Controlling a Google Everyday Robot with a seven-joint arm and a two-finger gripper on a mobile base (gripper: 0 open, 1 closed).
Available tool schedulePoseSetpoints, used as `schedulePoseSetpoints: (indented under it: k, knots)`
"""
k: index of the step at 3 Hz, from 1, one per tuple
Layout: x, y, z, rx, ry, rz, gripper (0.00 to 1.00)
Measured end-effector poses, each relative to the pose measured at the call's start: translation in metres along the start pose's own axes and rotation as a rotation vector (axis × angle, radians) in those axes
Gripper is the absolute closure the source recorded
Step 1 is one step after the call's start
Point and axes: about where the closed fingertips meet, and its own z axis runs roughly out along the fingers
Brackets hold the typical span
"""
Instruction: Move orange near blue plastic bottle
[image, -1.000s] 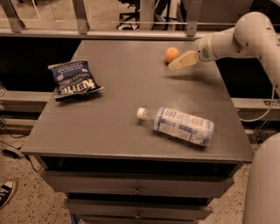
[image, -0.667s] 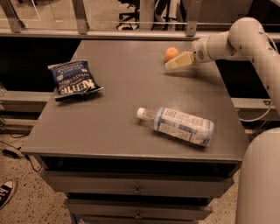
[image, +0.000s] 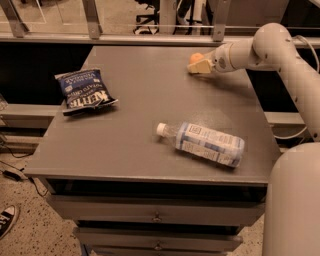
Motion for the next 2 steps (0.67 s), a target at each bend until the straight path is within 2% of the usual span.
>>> schedulePoseSetpoints:
  k: [1,2]
  knots:
    - [-0.005,0.001,-0.004,0.002,-0.01,-0.004,0.72]
    - [-0.014,0.004,-0.022,0.014,-0.023,-0.024,0.96]
